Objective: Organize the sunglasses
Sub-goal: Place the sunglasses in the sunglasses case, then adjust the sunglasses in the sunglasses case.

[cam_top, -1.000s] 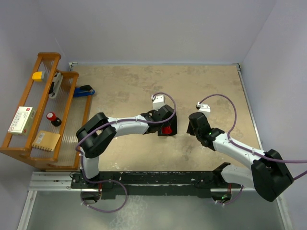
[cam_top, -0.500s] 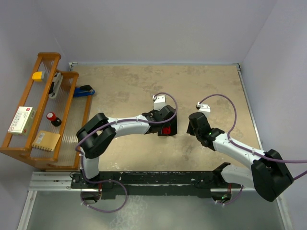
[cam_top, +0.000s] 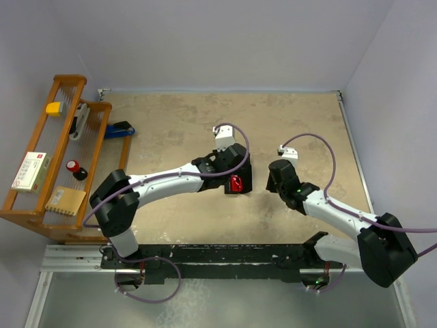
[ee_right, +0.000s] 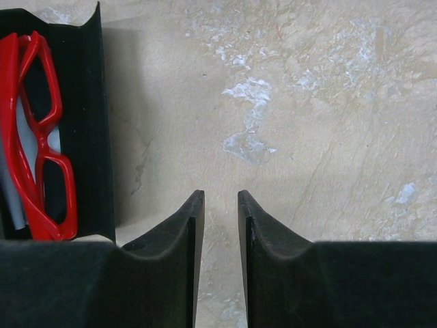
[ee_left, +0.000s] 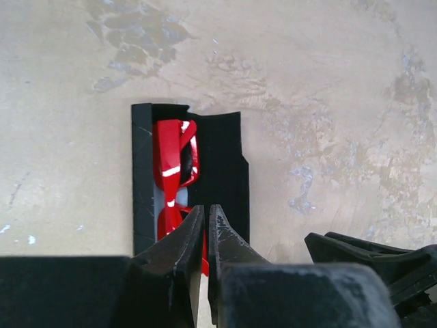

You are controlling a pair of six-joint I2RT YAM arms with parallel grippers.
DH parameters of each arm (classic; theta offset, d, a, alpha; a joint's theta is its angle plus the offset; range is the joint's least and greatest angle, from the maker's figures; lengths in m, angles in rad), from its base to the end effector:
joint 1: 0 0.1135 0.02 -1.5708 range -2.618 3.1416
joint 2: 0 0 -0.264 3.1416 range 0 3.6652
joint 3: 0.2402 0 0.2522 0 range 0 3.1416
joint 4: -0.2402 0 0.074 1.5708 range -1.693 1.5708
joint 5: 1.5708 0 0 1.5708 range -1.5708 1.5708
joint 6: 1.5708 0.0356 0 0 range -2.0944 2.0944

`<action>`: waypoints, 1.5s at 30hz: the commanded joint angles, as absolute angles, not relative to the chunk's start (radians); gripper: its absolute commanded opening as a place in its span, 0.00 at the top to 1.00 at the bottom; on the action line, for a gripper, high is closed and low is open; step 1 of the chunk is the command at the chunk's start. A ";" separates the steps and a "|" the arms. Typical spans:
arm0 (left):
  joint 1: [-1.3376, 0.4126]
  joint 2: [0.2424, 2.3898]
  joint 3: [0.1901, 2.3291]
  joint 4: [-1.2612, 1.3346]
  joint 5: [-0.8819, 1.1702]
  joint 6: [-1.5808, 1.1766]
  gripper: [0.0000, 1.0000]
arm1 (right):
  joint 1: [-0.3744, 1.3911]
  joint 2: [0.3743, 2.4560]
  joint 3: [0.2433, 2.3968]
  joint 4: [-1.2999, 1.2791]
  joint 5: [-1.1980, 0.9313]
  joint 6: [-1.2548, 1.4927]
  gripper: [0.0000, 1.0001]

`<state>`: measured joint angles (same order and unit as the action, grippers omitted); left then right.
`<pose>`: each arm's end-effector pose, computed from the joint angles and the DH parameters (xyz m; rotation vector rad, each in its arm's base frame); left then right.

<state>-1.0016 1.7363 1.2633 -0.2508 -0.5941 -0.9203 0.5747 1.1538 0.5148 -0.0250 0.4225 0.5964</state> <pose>0.2251 -0.3148 0.2472 -0.2101 2.1718 -0.4198 0.2004 0.1124 0.1913 0.2494 2.1599 0.1958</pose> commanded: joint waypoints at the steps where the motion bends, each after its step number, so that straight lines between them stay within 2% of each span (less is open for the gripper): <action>1: -0.988 1.673 1.196 -0.228 -0.666 -0.893 1.00 | 0.571 1.148 0.557 0.021 0.381 0.559 0.73; 5: -0.960 1.649 1.097 -0.151 -0.649 -0.881 1.00 | 0.570 1.167 0.588 0.033 0.338 0.537 0.77; 14: -0.895 1.675 0.952 0.041 -0.585 -0.875 1.00 | 0.570 1.292 0.719 0.034 0.227 0.489 1.00; 23: -0.858 1.751 0.931 0.170 -0.508 -0.859 1.00 | 0.571 1.408 0.805 0.047 0.137 0.479 1.00; 45: -0.854 1.783 0.868 0.237 -0.441 -0.896 1.00 | 0.584 1.581 0.837 0.165 -0.025 0.488 1.00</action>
<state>-0.8577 1.7748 0.8764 0.1799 -0.4583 -0.8803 0.5766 1.5726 0.7891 0.1230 0.0006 0.4938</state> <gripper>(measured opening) 0.003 0.004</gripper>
